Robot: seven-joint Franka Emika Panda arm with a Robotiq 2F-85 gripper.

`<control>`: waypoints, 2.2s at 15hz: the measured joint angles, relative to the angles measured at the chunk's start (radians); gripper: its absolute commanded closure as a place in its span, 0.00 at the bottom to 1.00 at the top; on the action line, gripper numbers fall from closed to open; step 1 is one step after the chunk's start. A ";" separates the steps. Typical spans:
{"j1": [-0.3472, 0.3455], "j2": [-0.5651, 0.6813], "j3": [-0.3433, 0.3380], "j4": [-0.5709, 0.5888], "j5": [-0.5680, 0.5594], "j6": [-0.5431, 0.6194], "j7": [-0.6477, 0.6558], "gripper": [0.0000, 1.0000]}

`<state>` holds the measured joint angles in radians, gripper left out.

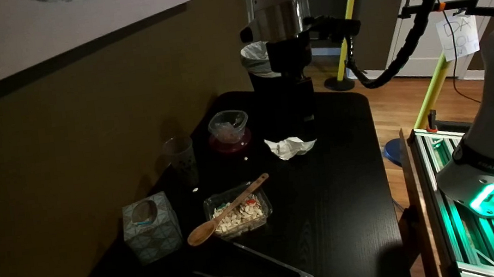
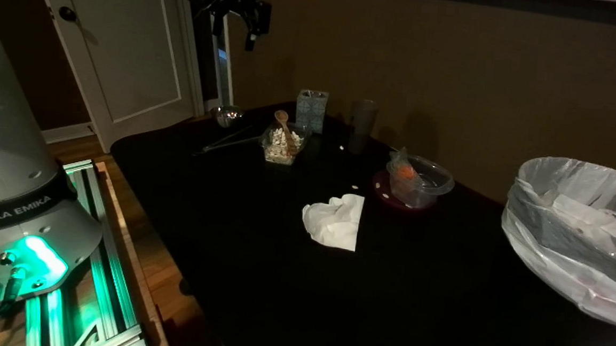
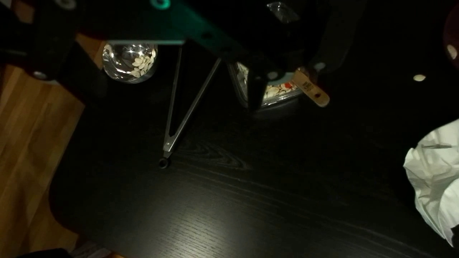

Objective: Remove the cooking stick from on top of the lunchbox, put it on the table, remove the blue pencil from inside the box and put it on the table

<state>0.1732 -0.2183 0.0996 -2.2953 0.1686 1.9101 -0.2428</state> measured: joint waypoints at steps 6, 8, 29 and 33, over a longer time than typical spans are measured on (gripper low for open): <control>0.000 0.131 0.024 0.050 -0.136 0.205 -0.039 0.00; 0.000 0.237 0.025 0.098 -0.194 0.260 -0.063 0.00; -0.016 0.815 0.079 0.373 -0.315 0.470 -0.307 0.23; -0.016 0.871 0.077 0.418 -0.368 0.516 -0.307 0.17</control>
<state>0.1575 0.6524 0.1769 -1.8768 -0.1990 2.4259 -0.5494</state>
